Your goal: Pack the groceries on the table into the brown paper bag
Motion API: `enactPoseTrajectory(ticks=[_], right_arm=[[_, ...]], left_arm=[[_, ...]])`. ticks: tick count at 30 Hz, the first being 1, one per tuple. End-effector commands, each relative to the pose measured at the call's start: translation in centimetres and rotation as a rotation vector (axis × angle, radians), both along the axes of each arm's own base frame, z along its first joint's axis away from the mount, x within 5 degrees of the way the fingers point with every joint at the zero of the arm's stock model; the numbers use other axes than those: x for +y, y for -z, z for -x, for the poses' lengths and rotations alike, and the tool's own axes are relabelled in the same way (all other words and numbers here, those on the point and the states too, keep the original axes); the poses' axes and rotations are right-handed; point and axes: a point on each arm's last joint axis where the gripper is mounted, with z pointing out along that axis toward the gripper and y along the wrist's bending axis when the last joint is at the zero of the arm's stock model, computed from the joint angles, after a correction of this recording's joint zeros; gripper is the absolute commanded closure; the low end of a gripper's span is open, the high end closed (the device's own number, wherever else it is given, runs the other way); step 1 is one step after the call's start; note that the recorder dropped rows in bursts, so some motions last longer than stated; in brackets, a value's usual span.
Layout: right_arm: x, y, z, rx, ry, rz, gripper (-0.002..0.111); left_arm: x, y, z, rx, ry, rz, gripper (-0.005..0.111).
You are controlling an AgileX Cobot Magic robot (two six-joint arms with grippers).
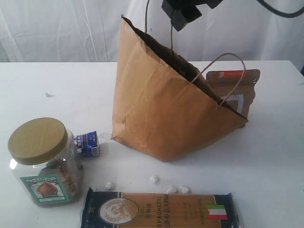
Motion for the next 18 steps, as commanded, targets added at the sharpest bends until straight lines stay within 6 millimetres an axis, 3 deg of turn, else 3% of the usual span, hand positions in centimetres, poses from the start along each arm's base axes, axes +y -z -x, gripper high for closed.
enactPoseTrajectory(ticks=[1, 4, 11, 14, 18], right_arm=[[-0.9, -1.0, 1.4, -0.02, 0.0, 0.007, 0.036], [-1.5, -1.4, 2.5, -0.016, -0.004, -0.006, 0.037], [-3.3, 0.4, 6.7, 0.086, -0.052, -0.028, 0.037], [-3.9, 2.1, 8.0, 0.144, -0.069, -0.013, 0.037], [-4.3, 6.4, 8.0, 0.257, -0.103, -0.054, 0.038]], left_arm=[[0.0, 0.2, 0.0, 0.004, -0.001, -0.004, 0.107], [0.0, 0.2, 0.0, 0.004, -0.001, -0.004, 0.107], [0.0, 0.2, 0.0, 0.004, -0.001, -0.004, 0.107], [0.0, 0.2, 0.0, 0.004, -0.001, -0.004, 0.107], [0.0, 0.2, 0.0, 0.004, -0.001, -0.004, 0.107]])
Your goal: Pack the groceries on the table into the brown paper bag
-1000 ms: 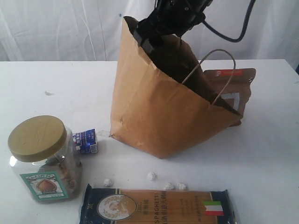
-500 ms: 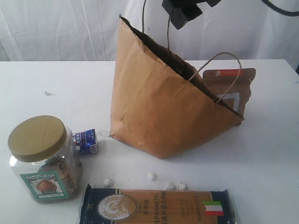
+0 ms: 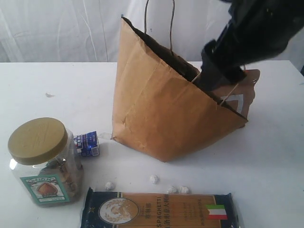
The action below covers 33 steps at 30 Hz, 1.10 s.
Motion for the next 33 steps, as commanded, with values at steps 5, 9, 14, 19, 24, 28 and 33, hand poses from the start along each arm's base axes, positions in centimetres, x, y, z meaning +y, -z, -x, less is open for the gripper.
enactPoseTrajectory(ticks=[5, 9, 14, 19, 24, 28, 33], right_arm=[[-0.3, 5.0, -1.6, 0.06, -0.069, -0.11, 0.047], [0.3, 6.5, -3.3, 0.038, -0.11, -0.092, 0.047], [1.1, 8.0, -5.0, 0.006, -0.142, -0.078, 0.047], [1.2, 8.0, -5.5, -0.039, -0.138, -0.079, 0.047], [1.1, 8.1, -5.8, -0.057, -0.136, -0.067, 0.047], [1.0, 8.7, -6.1, -0.028, -0.131, -0.058, 0.047], [1.4, 9.8, -6.2, 0.034, -0.145, -0.058, 0.051]], left_arm=[[0.0, 0.2, 0.0, 0.004, -0.001, -0.004, 0.107], [0.0, 0.2, 0.0, 0.004, -0.001, -0.004, 0.107], [0.0, 0.2, 0.0, 0.004, -0.001, -0.004, 0.107], [0.0, 0.2, 0.0, 0.004, -0.001, -0.004, 0.107], [0.0, 0.2, 0.0, 0.004, -0.001, -0.004, 0.107], [0.0, 0.2, 0.0, 0.004, -0.001, -0.004, 0.107], [0.0, 0.2, 0.0, 0.004, -0.001, -0.004, 0.107]])
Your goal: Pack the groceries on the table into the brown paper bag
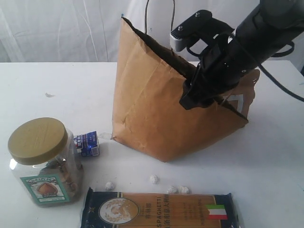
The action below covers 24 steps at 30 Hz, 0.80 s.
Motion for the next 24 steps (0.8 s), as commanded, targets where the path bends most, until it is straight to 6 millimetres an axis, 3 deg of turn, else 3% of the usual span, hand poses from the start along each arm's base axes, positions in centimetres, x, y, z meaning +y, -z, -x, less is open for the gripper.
enactPoseTrajectory(ticks=[1, 9, 12, 16, 24], right_arm=[[0.1, 1.1, -0.3, 0.053, -0.012, 0.006, 0.053], [0.5, 2.6, -0.8, 0.102, -0.026, 0.014, 0.065], [0.5, 2.9, -0.9, 0.11, -0.041, 0.024, 0.079], [0.9, 2.6, -0.9, 0.097, -0.06, 0.023, 0.108], [2.1, -0.8, -1.0, 0.065, -0.104, -0.012, 0.108]], left_arm=[[0.0, 0.2, 0.0, 0.004, -0.001, -0.004, 0.107], [0.0, 0.2, 0.0, 0.004, -0.001, -0.004, 0.107], [0.0, 0.2, 0.0, 0.004, -0.001, -0.004, 0.107], [0.0, 0.2, 0.0, 0.004, -0.001, -0.004, 0.107], [0.0, 0.2, 0.0, 0.004, -0.001, -0.004, 0.107]])
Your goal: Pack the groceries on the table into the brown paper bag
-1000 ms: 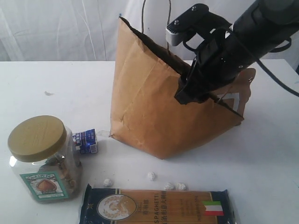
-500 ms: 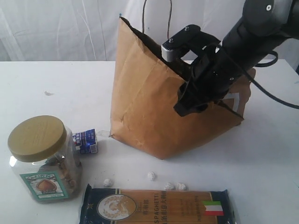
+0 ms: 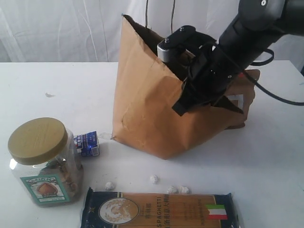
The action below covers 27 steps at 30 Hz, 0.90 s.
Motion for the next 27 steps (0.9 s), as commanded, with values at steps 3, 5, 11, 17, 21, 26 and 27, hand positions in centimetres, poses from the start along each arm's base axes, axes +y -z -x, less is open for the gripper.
enactPoseTrajectory(ticks=[3, 5, 11, 17, 21, 26, 27], right_arm=[[1.3, -3.1, 0.1, -0.075, -0.051, -0.028, 0.108], [2.0, -4.2, 0.1, -0.112, -0.055, -0.044, 0.108], [3.5, -6.7, 0.5, -0.218, -0.062, -0.011, 0.108], [4.4, -7.2, 1.1, -0.292, -0.084, 0.083, 0.108], [4.6, -8.3, 1.0, -0.349, -0.072, 0.098, 0.108], [4.3, -9.3, 0.8, -0.394, -0.052, 0.116, 0.108], [4.3, -9.3, 0.8, -0.386, -0.052, 0.119, 0.108]], left_arm=[[0.0, 0.2, 0.0, 0.004, -0.001, -0.004, 0.107], [0.0, 0.2, 0.0, 0.004, -0.001, -0.004, 0.107], [0.0, 0.2, 0.0, 0.004, -0.001, -0.004, 0.107], [0.0, 0.2, 0.0, 0.004, -0.001, -0.004, 0.107], [0.0, 0.2, 0.0, 0.004, -0.001, -0.004, 0.107], [0.0, 0.2, 0.0, 0.004, -0.001, -0.004, 0.107], [0.0, 0.2, 0.0, 0.004, -0.001, -0.004, 0.107]])
